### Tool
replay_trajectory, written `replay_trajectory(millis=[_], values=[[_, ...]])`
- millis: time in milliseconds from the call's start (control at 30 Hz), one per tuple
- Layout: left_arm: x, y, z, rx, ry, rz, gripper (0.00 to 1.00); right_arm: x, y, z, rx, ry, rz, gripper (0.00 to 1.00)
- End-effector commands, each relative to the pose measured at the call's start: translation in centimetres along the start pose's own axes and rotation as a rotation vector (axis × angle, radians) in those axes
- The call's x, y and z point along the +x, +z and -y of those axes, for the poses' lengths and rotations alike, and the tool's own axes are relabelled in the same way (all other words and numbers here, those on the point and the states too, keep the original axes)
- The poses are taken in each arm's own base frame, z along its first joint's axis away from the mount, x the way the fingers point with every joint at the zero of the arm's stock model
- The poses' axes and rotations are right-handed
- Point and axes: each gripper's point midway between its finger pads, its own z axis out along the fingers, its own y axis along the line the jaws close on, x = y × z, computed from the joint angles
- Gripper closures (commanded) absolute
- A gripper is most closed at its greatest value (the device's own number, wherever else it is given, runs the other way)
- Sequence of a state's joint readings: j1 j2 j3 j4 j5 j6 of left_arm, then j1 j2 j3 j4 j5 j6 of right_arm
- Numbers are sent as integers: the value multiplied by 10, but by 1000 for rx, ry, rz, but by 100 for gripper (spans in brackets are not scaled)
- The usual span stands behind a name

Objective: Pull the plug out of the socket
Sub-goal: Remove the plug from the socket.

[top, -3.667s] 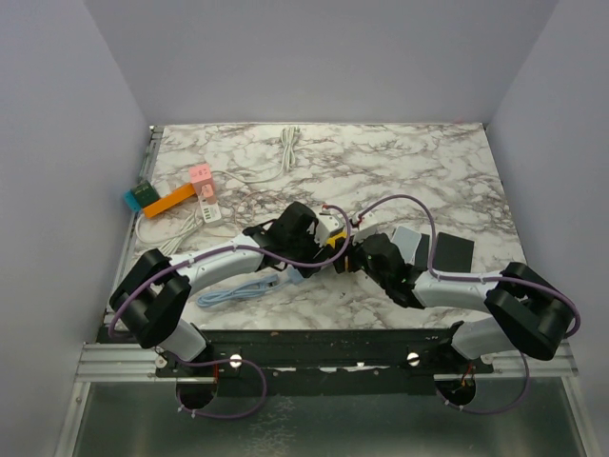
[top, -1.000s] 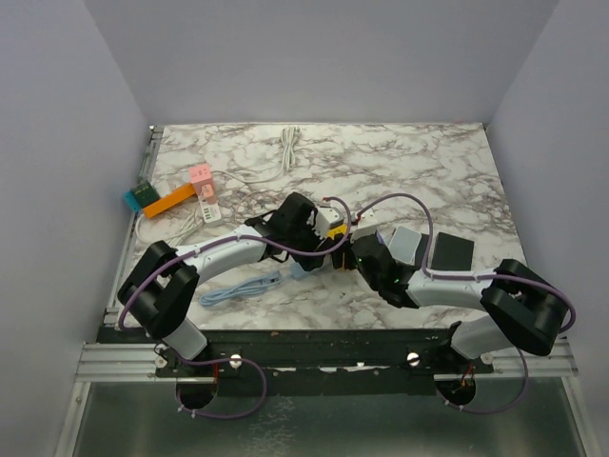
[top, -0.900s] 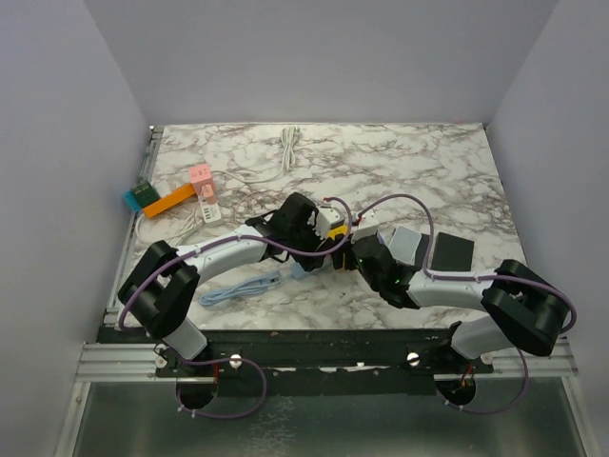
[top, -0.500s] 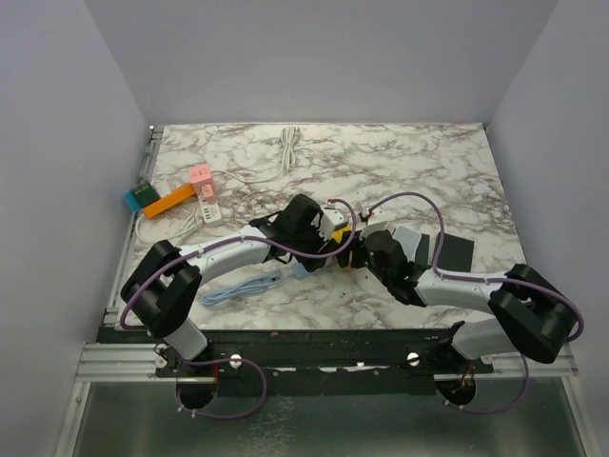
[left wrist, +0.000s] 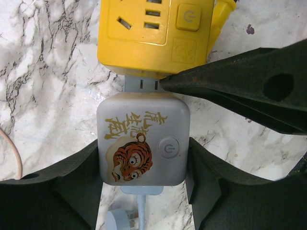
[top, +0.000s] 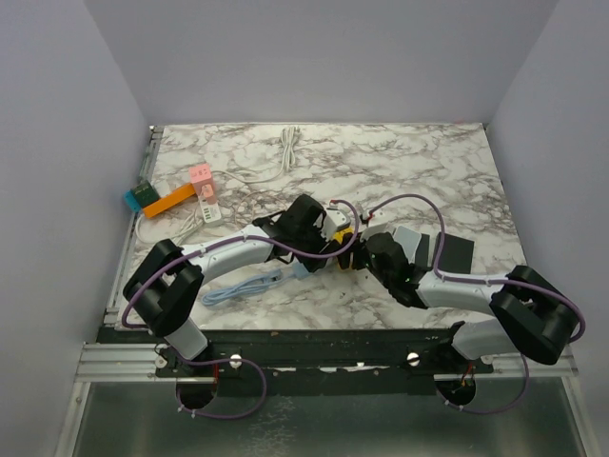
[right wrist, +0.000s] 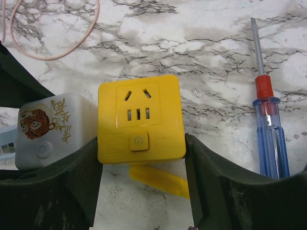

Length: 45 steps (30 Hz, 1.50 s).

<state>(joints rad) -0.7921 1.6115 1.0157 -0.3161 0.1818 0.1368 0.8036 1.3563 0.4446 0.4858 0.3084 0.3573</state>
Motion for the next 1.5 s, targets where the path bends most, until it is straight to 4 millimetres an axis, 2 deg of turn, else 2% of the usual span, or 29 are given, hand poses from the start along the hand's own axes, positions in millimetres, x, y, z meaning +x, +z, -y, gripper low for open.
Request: replay_trajectory(millis=[0, 233, 433, 733, 1067, 1467], values=[[50, 24, -3, -30, -51, -162, 100, 12, -10, 13, 91, 10, -3, 99], [49, 23, -3, -33, -53, -158, 100, 17, -16, -16, 69, -90, 24, 99], [48, 23, -3, -30, -54, -156, 100, 21, -20, -21, 84, -121, 27, 99], [51, 24, -2, -27, -55, -164, 100, 11, -26, -13, 134, 7, 60, 99], [50, 24, -2, -28, -56, -160, 100, 10, -16, 22, 146, 104, 12, 99], [45, 21, -6, -62, -82, -148, 100, 6, -13, 18, 134, 41, -7, 99]])
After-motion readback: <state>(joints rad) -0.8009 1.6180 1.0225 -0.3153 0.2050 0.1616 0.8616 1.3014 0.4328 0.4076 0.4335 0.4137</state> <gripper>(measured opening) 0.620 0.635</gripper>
